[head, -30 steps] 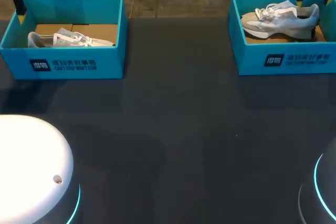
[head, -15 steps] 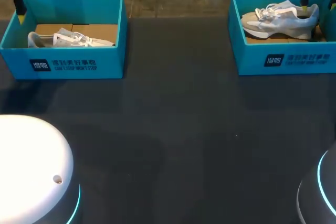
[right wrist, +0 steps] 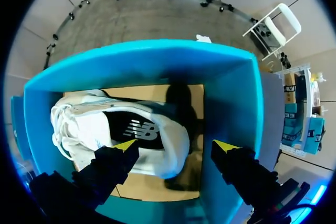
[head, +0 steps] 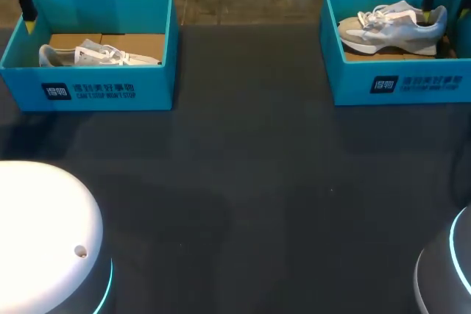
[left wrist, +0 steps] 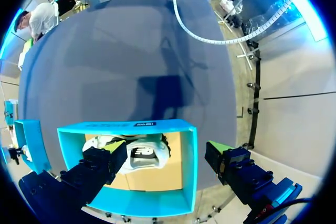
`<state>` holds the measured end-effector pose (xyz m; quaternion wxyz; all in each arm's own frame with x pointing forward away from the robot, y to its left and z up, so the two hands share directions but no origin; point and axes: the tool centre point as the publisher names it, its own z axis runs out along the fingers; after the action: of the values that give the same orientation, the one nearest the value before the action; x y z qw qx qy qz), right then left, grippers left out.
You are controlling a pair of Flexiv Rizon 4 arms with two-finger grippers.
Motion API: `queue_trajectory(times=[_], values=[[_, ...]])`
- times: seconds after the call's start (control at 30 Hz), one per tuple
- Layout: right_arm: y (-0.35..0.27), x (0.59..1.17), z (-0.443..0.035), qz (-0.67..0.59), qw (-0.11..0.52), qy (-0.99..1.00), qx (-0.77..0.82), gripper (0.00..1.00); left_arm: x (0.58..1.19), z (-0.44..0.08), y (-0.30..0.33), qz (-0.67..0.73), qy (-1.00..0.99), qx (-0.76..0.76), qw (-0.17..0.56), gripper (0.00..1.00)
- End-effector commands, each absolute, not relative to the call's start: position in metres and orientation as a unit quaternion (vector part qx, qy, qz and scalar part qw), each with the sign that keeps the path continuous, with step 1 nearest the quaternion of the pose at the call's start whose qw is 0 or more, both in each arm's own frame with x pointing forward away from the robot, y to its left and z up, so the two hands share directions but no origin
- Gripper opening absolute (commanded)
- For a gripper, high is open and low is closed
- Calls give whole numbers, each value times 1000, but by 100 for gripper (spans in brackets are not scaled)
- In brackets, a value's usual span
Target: Take the shoe out of the shoebox, open the shoe tongue, remove and reinsert the insole, then place the shoe into the shoebox
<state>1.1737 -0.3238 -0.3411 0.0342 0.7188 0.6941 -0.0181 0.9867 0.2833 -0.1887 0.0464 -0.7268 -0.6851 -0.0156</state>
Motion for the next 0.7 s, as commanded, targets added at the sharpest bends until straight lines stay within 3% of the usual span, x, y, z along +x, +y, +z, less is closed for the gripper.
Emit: queue_trajectory(times=[0.03,0.37,0.67,0.7], values=[[-327,1187,-357,-36,4,694,719,82,986,-189,284,-17,-685,-727,46,100],[-324,1184,-377,-40,-11,694,719,85,986,-189,284,-17,-685,-727,46,100],[-327,1180,-385,-43,-21,689,723,80,986,-189,284,-17,-685,-727,46,100],[-327,1180,-386,-43,-22,688,724,72,986,-189,284,-17,-685,-727,46,100]])
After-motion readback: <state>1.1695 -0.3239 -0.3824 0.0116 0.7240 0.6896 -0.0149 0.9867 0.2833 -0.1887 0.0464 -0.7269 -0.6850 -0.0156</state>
